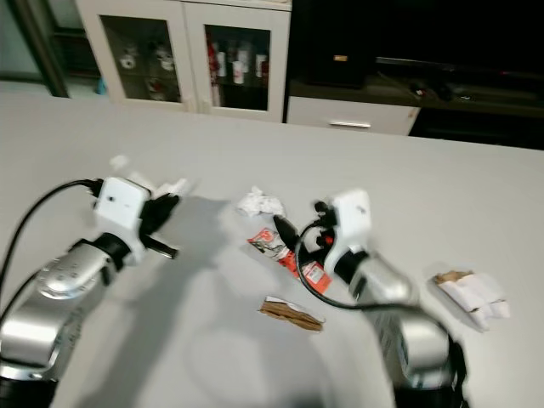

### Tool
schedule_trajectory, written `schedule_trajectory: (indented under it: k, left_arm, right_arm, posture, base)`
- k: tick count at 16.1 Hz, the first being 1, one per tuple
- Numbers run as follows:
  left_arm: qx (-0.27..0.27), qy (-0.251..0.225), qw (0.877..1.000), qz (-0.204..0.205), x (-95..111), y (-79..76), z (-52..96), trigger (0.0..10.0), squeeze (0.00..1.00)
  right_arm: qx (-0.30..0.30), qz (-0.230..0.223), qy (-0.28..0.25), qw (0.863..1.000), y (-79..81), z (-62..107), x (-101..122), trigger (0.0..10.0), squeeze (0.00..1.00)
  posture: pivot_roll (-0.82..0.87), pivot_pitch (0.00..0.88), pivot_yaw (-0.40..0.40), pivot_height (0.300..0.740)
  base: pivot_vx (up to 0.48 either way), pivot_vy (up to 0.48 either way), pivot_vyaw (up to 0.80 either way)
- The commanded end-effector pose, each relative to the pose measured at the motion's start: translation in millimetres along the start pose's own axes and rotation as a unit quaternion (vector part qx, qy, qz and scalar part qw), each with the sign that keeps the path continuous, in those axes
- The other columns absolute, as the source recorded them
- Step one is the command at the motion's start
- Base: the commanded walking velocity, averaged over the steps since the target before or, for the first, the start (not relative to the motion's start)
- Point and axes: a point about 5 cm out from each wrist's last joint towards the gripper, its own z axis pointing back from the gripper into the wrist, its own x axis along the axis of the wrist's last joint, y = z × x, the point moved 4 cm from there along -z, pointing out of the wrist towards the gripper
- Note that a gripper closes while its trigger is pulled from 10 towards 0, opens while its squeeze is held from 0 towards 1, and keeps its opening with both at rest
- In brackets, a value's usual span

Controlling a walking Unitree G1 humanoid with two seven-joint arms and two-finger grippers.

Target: Picking trash to rubbish bin

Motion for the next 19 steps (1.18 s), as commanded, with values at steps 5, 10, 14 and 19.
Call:
schedule_trajectory:
  k: [5,10,14,19]
  left_arm:
    - [-0.021,0.002,1.000,-0.017,0.4,-12.3,-0.1,10.0,0.00]
    - [-0.019,0.005,1.000,-0.021,0.1,-16.3,1.8,10.0,0.00]
    - [-0.013,0.007,1.000,-0.023,-1.1,-15.0,4.4,10.0,0.00]
    - [-0.010,0.009,1.000,-0.027,-2.3,-16.9,4.8,10.0,0.00]
  right_arm:
    - [-0.052,0.002,-0.004,0.999,1.8,11.4,-9.8,10.0,0.00]
    - [-0.066,0.010,-0.012,0.998,-4.0,9.1,-4.2,10.0,0.00]
    - [-0.061,0.013,-0.007,0.998,-1.9,6.5,-6.7,10.0,0.00]
    - [-0.066,0.018,-0.005,0.998,-5.2,5.5,-6.2,10.0,0.00]
  posture:
    - [-0.03,0.000,0.019,0.740]
    - [-0.03,0.000,0.003,0.740]
    - [-0.01,0.000,-0.016,0.740]
    - [-0.02,0.000,-0.023,0.740]
  base:
    - [0.000,0.000,0.00]
    - [-0.272,0.000,0.00]
    - [-0.293,0.000,0.00]
    - [-0.291,0.000,0.00]
